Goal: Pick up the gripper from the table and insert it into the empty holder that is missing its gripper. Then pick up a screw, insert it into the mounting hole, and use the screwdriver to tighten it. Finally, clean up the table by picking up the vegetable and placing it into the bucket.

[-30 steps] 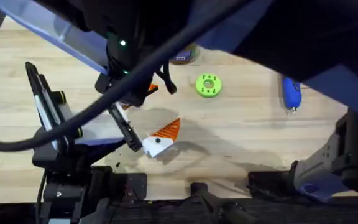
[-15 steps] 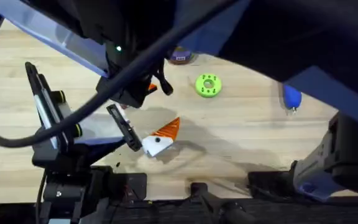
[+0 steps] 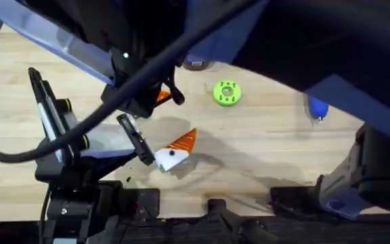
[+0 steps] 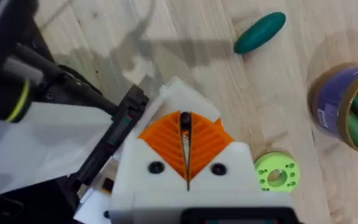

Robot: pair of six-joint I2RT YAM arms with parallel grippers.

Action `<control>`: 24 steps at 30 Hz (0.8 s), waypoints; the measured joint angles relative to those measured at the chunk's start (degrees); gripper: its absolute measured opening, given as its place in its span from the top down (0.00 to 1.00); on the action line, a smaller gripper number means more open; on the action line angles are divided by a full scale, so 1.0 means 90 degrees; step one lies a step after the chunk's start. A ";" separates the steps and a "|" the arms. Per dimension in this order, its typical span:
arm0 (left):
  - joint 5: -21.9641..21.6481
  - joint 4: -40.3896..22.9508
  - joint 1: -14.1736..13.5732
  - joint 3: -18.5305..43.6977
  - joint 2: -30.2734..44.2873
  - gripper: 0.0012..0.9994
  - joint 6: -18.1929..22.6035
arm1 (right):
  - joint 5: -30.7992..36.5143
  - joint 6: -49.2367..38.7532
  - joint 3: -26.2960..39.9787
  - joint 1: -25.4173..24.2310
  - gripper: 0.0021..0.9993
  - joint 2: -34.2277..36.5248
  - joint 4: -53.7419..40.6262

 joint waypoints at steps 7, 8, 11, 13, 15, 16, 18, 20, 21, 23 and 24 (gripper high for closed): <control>0.0000 0.0000 0.0000 0.0000 0.0002 0.01 -0.0027 | 0.0000 0.0000 0.0002 0.0000 1.00 0.0082 0.0011; -0.0002 0.0000 0.0000 0.0000 0.0002 0.01 -0.0027 | 0.0000 0.0000 0.0002 0.0000 1.00 0.0082 0.0012; -0.0001 0.0000 0.0000 0.0000 0.0002 0.01 -0.0027 | 0.0002 0.0000 0.0002 0.0000 1.00 0.0082 0.0012; -0.0002 0.0000 0.0000 0.0000 0.0002 0.01 -0.0027 | 0.0001 0.0000 0.0002 0.0000 1.00 0.0082 0.0012; -0.0002 0.0000 0.0000 0.0000 0.0002 0.01 -0.0027 | 0.0002 0.0000 0.0002 0.0000 1.00 0.0082 0.0012; -0.0002 0.0000 0.0000 0.0000 0.0002 0.01 -0.0027 | 0.0000 0.0000 0.0002 0.0000 1.00 0.0082 0.0012; -0.0002 0.0000 0.0000 0.0000 0.0002 0.01 -0.0027 | 0.0002 0.0000 0.0002 0.0000 1.00 0.0082 0.0012; -0.0002 0.0000 0.0000 0.0000 0.0002 0.01 -0.0029 | 0.0009 0.0005 0.0002 0.0000 0.85 0.0082 0.0012; -0.0002 0.0000 0.0000 0.0000 0.0002 0.01 -0.0032 | 0.0050 0.0002 0.0005 0.0000 0.70 0.0082 0.0015; -0.0005 0.0000 0.0002 0.0000 0.0002 0.01 -0.0052 | 0.0227 0.0002 0.0022 -0.0024 0.42 0.0080 0.0005; -0.0005 0.0000 0.0002 0.0000 0.0002 0.01 -0.0056 | 0.0315 0.0005 0.0042 -0.0065 0.28 0.0079 -0.0002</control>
